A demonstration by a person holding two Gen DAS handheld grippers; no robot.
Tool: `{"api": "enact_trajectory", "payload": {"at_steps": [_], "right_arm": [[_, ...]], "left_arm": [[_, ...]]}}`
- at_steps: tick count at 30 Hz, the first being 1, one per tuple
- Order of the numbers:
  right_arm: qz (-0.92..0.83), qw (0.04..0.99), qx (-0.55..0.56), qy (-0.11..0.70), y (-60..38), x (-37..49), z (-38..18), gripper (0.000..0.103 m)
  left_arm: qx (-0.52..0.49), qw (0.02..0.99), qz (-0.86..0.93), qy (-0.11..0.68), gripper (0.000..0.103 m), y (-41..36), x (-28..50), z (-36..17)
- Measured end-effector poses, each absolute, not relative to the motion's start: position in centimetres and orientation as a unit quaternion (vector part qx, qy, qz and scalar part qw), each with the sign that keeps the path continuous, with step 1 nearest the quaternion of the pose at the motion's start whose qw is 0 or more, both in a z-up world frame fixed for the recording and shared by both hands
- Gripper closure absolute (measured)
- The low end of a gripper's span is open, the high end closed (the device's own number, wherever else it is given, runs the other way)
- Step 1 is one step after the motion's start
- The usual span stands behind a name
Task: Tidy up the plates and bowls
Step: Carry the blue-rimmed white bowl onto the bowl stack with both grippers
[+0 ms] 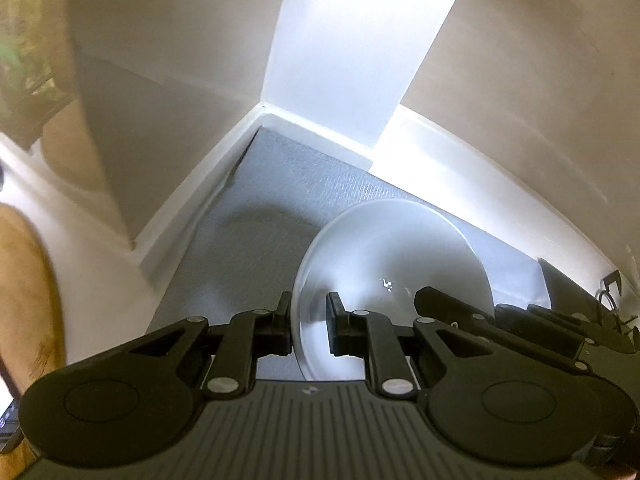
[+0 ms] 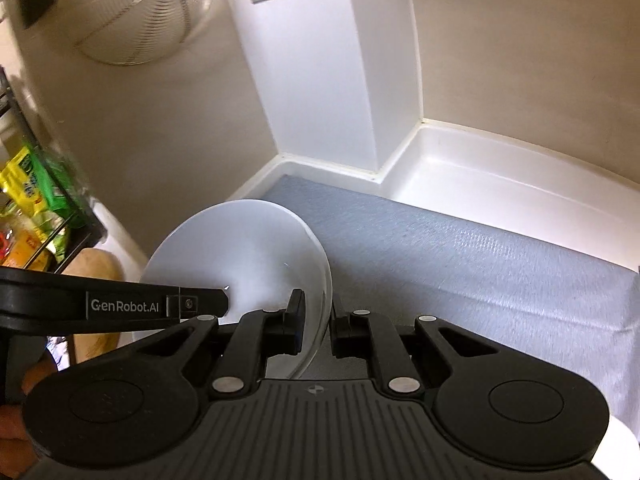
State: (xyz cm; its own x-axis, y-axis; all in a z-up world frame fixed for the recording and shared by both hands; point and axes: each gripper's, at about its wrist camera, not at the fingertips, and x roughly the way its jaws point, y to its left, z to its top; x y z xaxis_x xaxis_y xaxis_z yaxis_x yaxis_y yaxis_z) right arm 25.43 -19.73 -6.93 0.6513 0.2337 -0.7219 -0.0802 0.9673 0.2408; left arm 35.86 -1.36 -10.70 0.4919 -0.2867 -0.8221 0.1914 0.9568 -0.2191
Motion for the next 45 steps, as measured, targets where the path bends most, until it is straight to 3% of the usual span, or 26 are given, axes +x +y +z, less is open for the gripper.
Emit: {"api": "enact_trajectory", "payload": {"at_steps": [24,45], "right_arm": [[0.104,0.903,0.08,0.409,-14.0,15.3,-5.4,0.089],[0.117,0.88,0.066,0.455,-12.7,15.5,-8.0,0.09]], "left_arm": [[-0.027,0.859,-0.149,0.49,0.085,3.8,27.1,-10.6],[-0.009,0.834,-0.146,0.532,0.085,5.9,24.3,-12.9]]}}
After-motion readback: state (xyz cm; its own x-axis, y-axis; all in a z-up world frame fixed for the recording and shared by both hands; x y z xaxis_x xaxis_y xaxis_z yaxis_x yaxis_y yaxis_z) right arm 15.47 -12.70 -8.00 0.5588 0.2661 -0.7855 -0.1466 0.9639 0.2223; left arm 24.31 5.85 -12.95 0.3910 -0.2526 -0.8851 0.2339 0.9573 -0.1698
